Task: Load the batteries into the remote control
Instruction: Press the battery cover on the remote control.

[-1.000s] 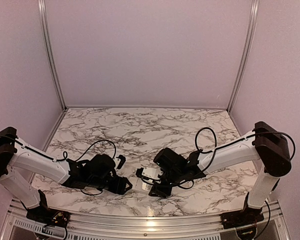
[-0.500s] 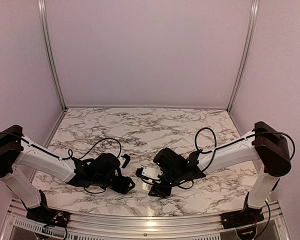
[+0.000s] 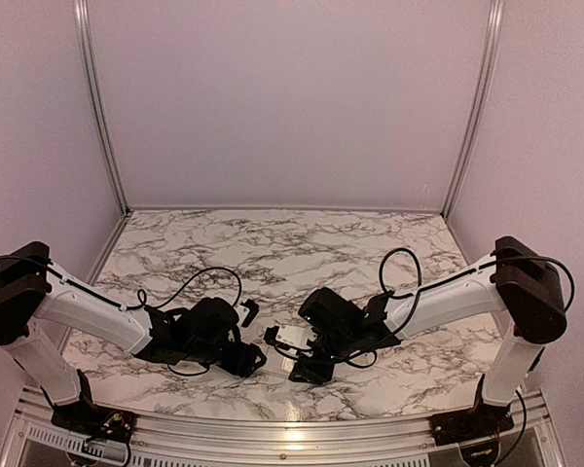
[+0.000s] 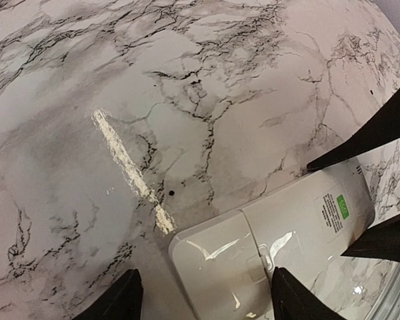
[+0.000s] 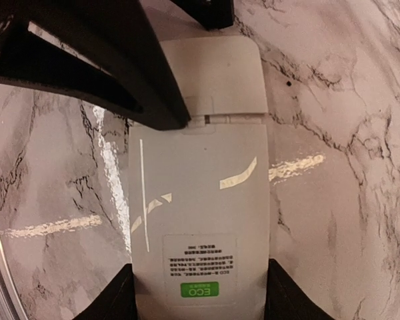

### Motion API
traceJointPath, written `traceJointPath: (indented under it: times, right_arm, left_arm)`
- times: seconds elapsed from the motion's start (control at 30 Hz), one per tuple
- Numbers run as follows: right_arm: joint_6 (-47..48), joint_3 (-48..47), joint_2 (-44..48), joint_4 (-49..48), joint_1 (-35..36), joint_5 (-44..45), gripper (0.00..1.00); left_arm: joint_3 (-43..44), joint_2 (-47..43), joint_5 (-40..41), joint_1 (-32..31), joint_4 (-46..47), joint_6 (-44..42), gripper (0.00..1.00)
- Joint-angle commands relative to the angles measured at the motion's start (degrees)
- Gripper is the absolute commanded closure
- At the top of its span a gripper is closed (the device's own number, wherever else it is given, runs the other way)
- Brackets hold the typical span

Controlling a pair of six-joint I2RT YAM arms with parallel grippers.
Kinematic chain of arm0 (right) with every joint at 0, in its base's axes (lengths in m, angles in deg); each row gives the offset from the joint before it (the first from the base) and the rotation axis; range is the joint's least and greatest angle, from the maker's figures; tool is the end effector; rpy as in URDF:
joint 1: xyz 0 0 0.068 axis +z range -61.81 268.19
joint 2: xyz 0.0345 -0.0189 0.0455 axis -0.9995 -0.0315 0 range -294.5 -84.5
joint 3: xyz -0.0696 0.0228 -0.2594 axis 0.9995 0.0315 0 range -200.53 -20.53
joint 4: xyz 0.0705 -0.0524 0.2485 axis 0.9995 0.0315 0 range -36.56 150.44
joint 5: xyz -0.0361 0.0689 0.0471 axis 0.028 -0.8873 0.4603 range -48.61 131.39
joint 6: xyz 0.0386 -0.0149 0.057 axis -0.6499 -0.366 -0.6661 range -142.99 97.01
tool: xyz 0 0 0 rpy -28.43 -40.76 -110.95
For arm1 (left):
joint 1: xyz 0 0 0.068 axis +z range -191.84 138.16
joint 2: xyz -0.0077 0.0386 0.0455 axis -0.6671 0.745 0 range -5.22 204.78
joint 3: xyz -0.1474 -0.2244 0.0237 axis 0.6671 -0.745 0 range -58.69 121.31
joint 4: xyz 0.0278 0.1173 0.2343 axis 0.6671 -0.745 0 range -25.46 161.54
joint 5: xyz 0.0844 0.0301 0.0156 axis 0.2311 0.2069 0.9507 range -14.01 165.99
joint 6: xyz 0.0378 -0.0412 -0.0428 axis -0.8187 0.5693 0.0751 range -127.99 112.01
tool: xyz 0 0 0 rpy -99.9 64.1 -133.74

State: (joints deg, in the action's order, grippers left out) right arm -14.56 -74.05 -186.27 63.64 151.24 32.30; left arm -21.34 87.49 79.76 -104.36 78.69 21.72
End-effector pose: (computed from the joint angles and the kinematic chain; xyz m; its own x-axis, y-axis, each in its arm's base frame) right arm 0.1510 0.3170 0.1125 -0.2477 -0.8062 -0.5372 -0.9643 0.2587 0.0565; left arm 0.1463 -0.2731 0.1065 -0.7276 0.3269 -0.6031 0.5807 0.7615 -0.2878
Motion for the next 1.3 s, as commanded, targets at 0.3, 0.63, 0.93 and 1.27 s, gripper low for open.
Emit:
traceJointPath:
  times: [0.3,0.63,0.93,1.27]
  right_arm:
    - [0.28,-1.10,-1.40,1.22,-0.02,0.03,0.67]
    - [0.54,-1.04,-1.56,1.38,-0.09,0.03,0.68]
    - [0.78,-0.72,-1.43,1.46,-0.11,0.03,0.68]
    - [1.32,0.24,-1.24,1.57,-0.11,0.50,0.71]
  left_arm:
    - [0.27,3.56,2.18,-0.50,-5.28,-2.09,0.34]
    - [-0.23,3.93,1.89,-0.50,-5.08,-2.12,0.44]
    - [-1.01,4.31,1.42,-0.50,-4.44,-2.25,0.49]
    - [-2.08,4.17,0.10,-0.50,-4.34,-2.46,0.51]
